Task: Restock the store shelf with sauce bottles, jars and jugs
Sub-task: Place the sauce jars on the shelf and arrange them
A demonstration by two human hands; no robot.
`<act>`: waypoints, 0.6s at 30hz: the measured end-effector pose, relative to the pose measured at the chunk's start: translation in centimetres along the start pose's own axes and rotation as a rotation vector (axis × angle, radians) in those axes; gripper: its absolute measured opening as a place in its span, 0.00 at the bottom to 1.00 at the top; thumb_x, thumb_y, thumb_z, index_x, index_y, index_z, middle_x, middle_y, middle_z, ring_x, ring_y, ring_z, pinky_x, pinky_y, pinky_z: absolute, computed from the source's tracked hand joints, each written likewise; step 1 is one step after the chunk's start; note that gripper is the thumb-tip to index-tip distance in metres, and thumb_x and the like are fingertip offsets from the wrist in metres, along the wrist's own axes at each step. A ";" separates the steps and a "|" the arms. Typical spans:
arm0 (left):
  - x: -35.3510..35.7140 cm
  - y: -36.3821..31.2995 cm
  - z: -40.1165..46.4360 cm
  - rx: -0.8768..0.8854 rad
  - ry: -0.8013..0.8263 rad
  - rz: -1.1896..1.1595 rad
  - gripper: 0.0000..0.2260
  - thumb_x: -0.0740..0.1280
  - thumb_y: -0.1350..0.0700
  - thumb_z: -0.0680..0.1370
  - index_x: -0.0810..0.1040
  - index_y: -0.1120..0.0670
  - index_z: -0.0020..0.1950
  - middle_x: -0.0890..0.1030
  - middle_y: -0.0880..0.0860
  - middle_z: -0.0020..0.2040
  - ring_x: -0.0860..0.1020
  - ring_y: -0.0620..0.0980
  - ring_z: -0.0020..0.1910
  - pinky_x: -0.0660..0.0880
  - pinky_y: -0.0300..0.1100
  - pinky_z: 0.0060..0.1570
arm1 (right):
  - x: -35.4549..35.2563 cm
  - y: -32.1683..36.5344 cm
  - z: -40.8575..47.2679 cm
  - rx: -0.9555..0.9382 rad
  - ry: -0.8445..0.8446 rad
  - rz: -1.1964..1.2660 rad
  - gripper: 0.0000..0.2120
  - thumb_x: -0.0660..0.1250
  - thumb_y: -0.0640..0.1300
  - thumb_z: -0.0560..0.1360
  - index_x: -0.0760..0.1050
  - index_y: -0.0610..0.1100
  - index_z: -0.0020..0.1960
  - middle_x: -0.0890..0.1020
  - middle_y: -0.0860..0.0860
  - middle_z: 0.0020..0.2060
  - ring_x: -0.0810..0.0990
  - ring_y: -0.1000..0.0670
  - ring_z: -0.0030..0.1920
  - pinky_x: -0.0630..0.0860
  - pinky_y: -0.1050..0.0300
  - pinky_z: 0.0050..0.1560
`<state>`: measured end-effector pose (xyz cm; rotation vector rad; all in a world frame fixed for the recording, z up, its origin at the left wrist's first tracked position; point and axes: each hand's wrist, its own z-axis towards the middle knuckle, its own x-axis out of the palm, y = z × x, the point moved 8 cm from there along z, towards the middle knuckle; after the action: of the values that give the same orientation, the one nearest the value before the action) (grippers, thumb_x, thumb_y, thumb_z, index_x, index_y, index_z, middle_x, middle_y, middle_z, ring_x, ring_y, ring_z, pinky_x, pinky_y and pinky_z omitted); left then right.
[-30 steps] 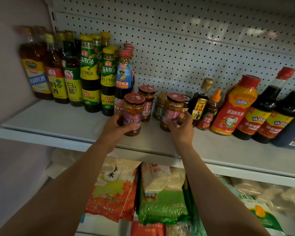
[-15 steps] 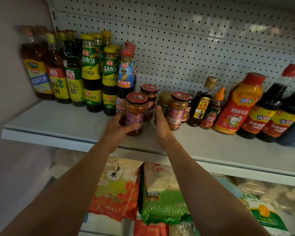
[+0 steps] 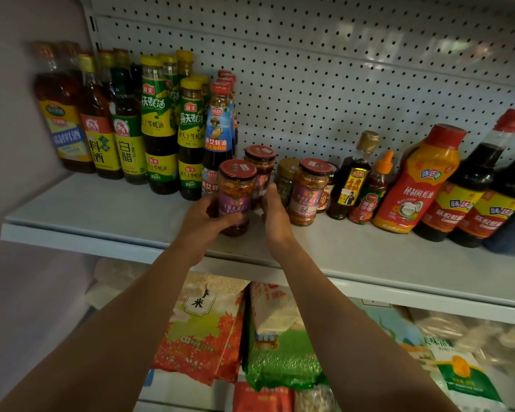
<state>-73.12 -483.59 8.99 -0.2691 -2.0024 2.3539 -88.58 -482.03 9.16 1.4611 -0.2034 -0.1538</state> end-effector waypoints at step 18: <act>-0.1 0.6 0.3 -0.005 -0.012 -0.019 0.29 0.79 0.54 0.68 0.75 0.52 0.67 0.82 0.49 0.59 0.78 0.47 0.59 0.75 0.44 0.59 | -0.4 0.3 0.7 0.026 0.009 0.128 0.29 0.47 0.61 0.84 0.55 0.50 0.81 0.61 0.51 0.79 0.59 0.51 0.78 0.55 0.54 0.76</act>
<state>-73.00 -483.95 8.47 -0.2355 -2.0077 2.3447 -89.14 -482.59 9.47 1.4691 -0.2916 -0.0402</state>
